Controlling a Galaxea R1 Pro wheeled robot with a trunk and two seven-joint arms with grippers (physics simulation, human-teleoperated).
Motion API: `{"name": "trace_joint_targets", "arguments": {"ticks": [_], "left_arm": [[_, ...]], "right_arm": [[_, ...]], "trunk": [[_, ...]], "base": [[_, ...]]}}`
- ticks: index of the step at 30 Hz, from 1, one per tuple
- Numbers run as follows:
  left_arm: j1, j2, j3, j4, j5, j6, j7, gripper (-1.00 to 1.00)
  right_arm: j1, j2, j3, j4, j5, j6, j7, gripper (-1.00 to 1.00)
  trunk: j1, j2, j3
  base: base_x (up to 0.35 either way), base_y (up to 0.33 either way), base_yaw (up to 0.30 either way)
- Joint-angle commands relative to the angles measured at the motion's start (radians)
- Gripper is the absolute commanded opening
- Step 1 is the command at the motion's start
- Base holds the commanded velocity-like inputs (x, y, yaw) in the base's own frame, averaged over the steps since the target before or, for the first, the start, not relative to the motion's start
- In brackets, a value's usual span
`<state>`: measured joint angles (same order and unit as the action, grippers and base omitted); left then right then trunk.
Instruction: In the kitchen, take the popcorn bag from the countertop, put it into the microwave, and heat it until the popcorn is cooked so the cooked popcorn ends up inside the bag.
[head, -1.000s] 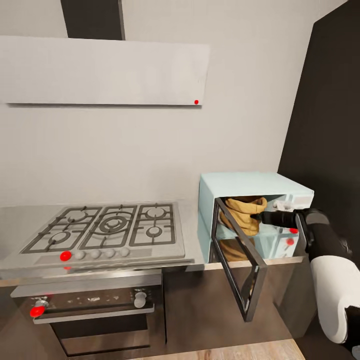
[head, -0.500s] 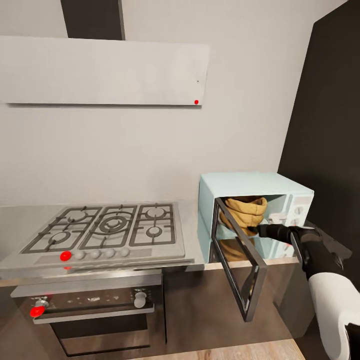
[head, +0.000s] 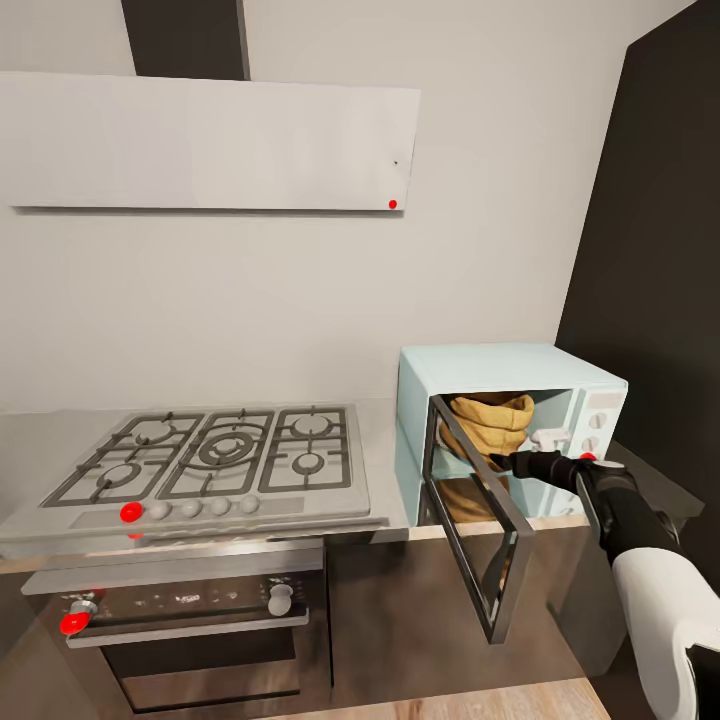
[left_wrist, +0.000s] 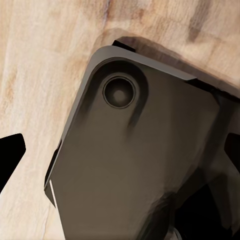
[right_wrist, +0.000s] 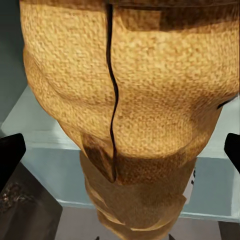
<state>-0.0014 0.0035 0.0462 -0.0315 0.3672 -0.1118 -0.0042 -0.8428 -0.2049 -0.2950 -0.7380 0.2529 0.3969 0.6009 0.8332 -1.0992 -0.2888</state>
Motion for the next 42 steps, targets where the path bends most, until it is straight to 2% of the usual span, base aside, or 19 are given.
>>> {"name": "trace_joint_targets", "arguments": {"ticks": [1,4,7,26,32,42], "left_arm": [[0.0,-0.001,0.004,-0.001,0.0,-0.002,0.0,1.0],[0.0,-0.005,0.003,-0.001,-0.004,-0.002,0.0,1.0],[0.0,-0.005,0.004,0.0,0.001,-0.002,0.0,1.0],[0.0,-0.005,0.003,-0.001,0.004,-0.002,0.0,1.0],[0.0,-0.005,0.003,0.0,0.004,-0.002,0.0,1.0],[0.0,-0.005,0.005,-0.001,0.003,-0.002,0.0,1.0]], "right_arm": [[-0.001,0.001,-0.008,-0.001,0.009,0.002,0.006,1.0],[-0.001,0.002,-0.047,-0.001,0.009,-0.039,-0.001,1.0],[-0.001,0.003,-0.064,-0.001,0.007,-0.064,-0.002,1.0],[-0.001,0.005,-0.066,0.028,0.009,-0.072,0.007,1.0],[-0.001,0.034,-0.066,0.037,0.011,-0.072,0.012,1.0],[-0.001,0.035,-0.066,0.037,0.019,-0.073,0.013,1.0]], "trunk": [[0.0,-0.001,-0.001],[0.0,-0.001,-0.001],[0.0,-0.001,-0.001],[0.0,-0.001,-0.001],[0.0,-0.001,-0.001],[0.0,-0.001,-0.001]], "base": [[0.0,0.0,0.0],[0.0,0.0,0.0],[0.024,0.0,0.0],[0.162,0.0,0.0],[0.169,0.0,0.0],[0.036,0.0,0.0]]}}
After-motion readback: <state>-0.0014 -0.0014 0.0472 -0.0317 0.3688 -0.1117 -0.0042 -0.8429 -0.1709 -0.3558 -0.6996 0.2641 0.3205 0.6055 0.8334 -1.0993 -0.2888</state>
